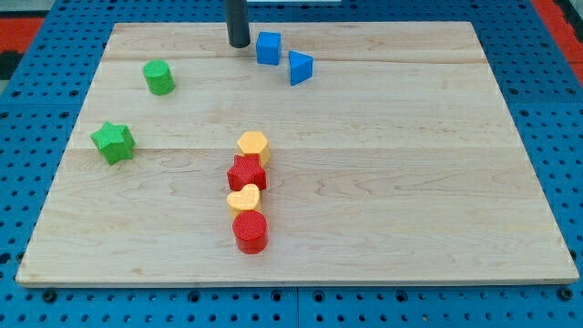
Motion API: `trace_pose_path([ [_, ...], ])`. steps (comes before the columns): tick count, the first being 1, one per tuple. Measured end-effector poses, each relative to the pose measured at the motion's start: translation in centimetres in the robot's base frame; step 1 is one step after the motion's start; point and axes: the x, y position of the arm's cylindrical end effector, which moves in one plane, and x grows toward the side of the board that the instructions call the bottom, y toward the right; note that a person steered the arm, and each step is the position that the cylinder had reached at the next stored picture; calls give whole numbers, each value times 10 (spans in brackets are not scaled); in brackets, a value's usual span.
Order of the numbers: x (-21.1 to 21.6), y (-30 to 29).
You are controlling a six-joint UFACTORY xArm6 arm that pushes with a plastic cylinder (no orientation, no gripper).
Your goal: Push the blue cube to the right side of the green circle
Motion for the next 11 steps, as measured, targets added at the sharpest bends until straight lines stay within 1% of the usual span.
trace_pose_path([
  [7,-2,-8],
  [9,-42,42],
  [10,-15,72],
  [11,22,47],
])
